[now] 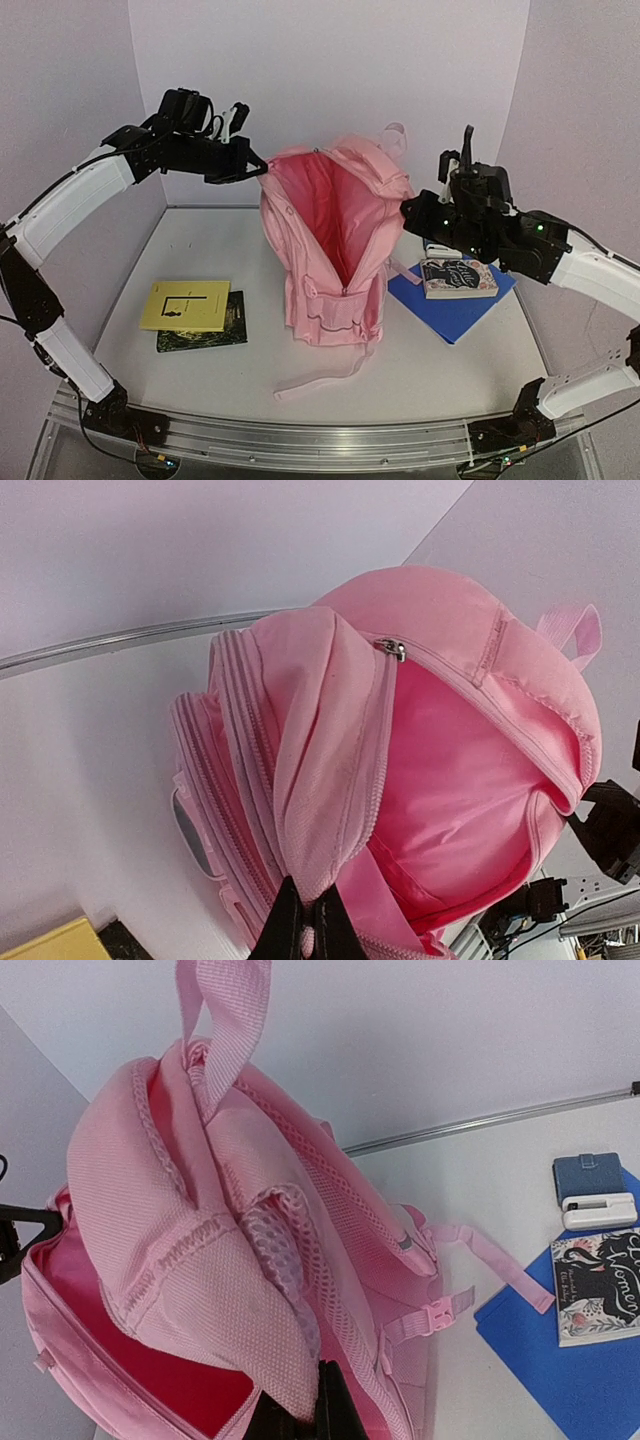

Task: Pack the student bag
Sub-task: Unzip the student bag at the center of the board.

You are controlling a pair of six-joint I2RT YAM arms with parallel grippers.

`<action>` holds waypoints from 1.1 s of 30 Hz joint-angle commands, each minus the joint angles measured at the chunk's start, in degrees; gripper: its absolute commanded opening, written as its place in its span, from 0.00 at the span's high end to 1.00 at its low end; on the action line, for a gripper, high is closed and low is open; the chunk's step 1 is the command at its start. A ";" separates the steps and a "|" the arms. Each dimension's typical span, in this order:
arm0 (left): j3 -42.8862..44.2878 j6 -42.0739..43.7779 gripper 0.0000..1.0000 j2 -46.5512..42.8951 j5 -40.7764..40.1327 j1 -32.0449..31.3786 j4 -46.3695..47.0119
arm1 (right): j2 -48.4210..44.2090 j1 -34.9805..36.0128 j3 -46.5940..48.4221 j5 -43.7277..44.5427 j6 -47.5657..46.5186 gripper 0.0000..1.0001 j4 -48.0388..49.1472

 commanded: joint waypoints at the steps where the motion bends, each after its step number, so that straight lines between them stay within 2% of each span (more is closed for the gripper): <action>1: 0.06 2.05 1.00 -2.05 -4.97 5.30 -5.17 | -2.97 -2.93 -0.59 6.96 3.51 1.00 -3.63; 6: -2.17 2.55 1.00 -3.78 -8.19 11.10 -6.13 | -5.35 -5.44 -2.84 8.89 6.55 1.00 -4.24; 10: -5.31 1.39 1.00 -6.15 -6.89 16.50 -5.06 | -6.18 -7.35 -3.99 8.06 6.91 1.00 -4.34; 19: -7.86 0.64 1.00 -9.21 -6.35 22.32 -4.14 | -6.24 -8.99 -6.77 8.59 9.86 1.00 -4.34; 21: -8.04 1.43 1.00 -9.34 -2.97 22.35 -2.96 | -6.87 -9.03 -6.95 8.55 9.89 1.00 -4.34; 25: -8.34 4.60 1.00 -9.46 9.87 22.32 1.44 | -5.98 -9.06 -4.19 2.90 4.76 0.99 -3.48; 26: -7.93 4.99 1.00 -9.27 13.74 22.30 2.24 | -5.37 -9.06 -3.18 0.62 3.16 0.97 -3.38; 27: -7.33 5.14 1.00 -8.94 17.74 22.26 3.11 | -4.64 -9.04 -2.27 -1.94 1.69 0.89 -3.38; 30: -5.39 4.42 1.00 -7.98 26.56 22.25 5.42 | -4.08 -9.04 -1.04 -7.53 0.20 0.50 -3.37; 31: -4.63 3.91 1.00 -7.67 28.94 22.19 6.19 | -4.10 -9.05 -0.88 -9.14 0.00 0.40 -3.36; 33: -3.32 2.73 1.00 -7.12 31.54 21.98 7.59 | -4.20 -8.99 -0.56 -10.67 0.09 0.32 -3.53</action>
